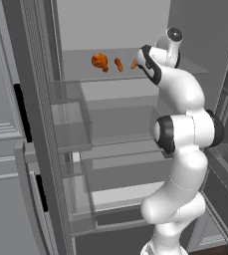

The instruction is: Place one carrot and one chicken drumstick in each tupperware on the nearby counter, to pack two identical lunches.

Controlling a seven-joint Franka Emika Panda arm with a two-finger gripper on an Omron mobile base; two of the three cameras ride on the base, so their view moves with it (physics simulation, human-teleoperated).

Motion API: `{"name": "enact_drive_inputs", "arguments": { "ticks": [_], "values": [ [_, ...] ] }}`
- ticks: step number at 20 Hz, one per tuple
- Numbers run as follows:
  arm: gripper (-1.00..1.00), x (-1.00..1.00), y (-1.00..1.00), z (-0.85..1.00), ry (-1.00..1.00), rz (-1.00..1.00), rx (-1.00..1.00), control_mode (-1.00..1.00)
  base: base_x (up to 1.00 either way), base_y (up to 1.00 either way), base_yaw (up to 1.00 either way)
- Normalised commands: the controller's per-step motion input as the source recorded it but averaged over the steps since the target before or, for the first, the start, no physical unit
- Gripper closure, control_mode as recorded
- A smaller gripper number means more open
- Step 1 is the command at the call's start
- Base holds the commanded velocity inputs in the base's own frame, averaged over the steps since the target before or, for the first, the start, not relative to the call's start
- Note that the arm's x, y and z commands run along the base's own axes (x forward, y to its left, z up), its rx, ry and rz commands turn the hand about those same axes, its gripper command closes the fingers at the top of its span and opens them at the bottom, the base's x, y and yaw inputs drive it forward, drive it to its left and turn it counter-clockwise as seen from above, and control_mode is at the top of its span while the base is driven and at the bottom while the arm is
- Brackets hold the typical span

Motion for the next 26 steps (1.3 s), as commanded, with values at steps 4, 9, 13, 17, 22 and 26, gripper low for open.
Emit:
{"name": "enact_drive_inputs", "arguments": {
  "ticks": [4,9,13,17,22,26],
  "values": [
    [1.0,-0.29,0.0,-0.02,0.02,0.0,0.01,-1.0,0.0,0.0,0.0],
    [1.0,-0.97,0.0,0.0,0.0,0.0,0.03,-1.0,0.0,0.0,0.0],
    [1.0,-1.0,0.0,0.0,0.0,0.0,0.01,-1.0,0.0,0.0,0.0],
    [1.0,-1.0,0.02,0.11,0.0,0.0,0.0,-1.0,0.0,0.0,0.0],
    [1.0,-1.0,0.09,0.01,0.03,0.0,0.0,-1.0,0.0,0.0,0.0],
    [1.0,-1.0,0.28,-0.31,0.22,0.04,0.0,-1.0,0.0,0.0,0.0]
  ]
}}
